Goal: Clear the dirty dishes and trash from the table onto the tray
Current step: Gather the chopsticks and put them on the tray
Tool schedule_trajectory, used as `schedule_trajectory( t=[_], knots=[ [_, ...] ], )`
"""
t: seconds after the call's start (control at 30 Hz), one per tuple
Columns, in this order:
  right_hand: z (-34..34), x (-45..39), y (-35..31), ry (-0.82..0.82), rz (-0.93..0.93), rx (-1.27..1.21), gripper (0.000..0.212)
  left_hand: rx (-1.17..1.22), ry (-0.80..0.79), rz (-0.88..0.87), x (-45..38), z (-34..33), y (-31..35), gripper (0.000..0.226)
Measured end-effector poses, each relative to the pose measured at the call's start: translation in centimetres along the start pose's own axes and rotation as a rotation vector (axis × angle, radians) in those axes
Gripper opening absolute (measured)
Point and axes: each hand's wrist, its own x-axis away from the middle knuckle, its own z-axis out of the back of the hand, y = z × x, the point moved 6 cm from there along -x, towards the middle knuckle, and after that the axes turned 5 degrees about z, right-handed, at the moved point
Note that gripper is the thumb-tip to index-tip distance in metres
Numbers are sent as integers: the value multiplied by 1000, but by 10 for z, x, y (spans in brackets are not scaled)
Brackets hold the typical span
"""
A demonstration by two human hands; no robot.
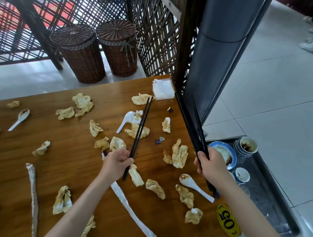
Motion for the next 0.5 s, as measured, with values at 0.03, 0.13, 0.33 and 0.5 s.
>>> schedule_trajectory(
  t=[0.03,0.13,0.33,0.5],
  knots=[
    [0,0,0,-3,1,6,17,13,-5,6,0,-1,0,17],
    [-2,1,-1,-12,9,23,17,31,-19,13,0,0,0,17],
    [-3,0,0,-13,10,31,16,-1,-60,39,-6,2,1,17],
    [-3,-1,2,-7,6,40,16,-119,-120,185,-12,2,-6,14]
  ],
)
